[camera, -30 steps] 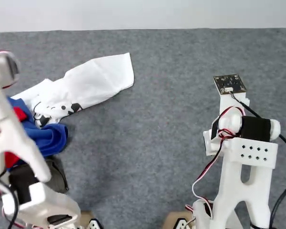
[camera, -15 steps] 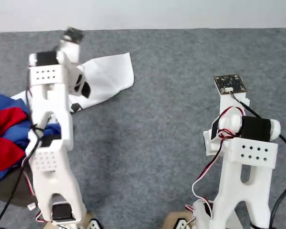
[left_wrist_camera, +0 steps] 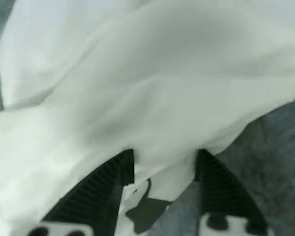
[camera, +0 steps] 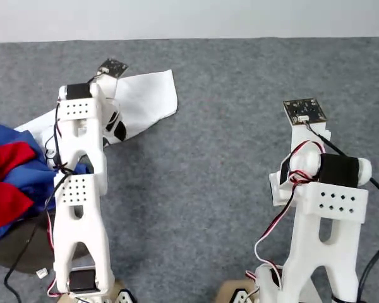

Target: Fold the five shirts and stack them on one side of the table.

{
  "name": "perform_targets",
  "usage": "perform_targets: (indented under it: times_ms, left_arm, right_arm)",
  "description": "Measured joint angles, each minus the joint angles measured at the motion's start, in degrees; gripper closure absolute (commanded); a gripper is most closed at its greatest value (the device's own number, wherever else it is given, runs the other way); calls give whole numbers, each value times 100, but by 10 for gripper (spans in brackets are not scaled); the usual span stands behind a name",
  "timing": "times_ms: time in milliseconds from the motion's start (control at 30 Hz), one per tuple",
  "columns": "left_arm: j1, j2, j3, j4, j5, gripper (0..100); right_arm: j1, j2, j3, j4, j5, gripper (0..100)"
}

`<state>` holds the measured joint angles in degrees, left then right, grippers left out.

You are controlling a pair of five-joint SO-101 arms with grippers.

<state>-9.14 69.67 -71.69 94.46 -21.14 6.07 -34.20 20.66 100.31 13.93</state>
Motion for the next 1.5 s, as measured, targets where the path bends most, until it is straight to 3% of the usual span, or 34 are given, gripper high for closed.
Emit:
perform_targets:
  times_ms: [67,433,767,1233,1367,1500]
  left_arm:
    - [79,44,-123,44,-149,998]
    - [510,-404,-1046,457,-360,994]
    - [1398,-2171,-1486,492,1037,994]
    - [2980,-4167,-1521,492,1160,994]
    - [2963,-4202,-1345,492,1160,994]
    - [2593,-4202,-404,492,1160,987]
  right_arm:
    - [0,0,0,0,0,696]
    - [0,0,0,0,0,696]
    - [0,0,0,0,0,696]
    - [0,0,0,0,0,696]
    - [0,0,0,0,0,696]
    - [0,0,0,0,0,696]
